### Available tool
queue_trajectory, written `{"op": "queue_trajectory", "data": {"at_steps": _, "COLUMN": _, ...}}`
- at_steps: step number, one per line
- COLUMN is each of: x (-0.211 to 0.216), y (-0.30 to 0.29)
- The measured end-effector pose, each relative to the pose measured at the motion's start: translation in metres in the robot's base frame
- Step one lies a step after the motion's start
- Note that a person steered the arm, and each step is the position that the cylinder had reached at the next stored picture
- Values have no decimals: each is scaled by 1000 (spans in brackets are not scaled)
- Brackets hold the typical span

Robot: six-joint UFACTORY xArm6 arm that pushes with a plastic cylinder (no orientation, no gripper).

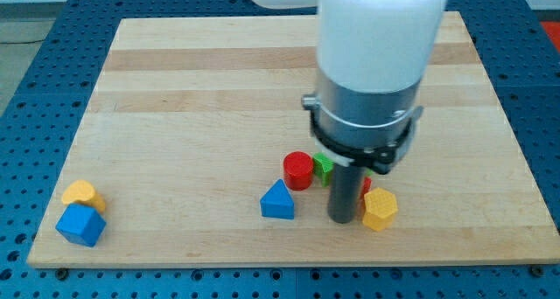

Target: Move the yellow hexagon to the bottom right corner

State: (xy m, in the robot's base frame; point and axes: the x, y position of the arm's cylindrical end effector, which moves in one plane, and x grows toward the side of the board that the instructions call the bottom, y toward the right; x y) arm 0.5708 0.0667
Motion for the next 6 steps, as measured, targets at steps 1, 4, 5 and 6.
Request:
{"op": "queue_trajectory", "data": {"at_steps": 1, "x": 0, "y": 47}}
{"op": "queue_trajectory", "data": {"at_steps": 4, "x": -3, "y": 111}}
{"op": "queue_trajectory", "data": {"at_steps": 5, "x": -3, "y": 112}}
{"op": "queue_trajectory", "data": {"at_steps": 6, "x": 25, "y": 97}}
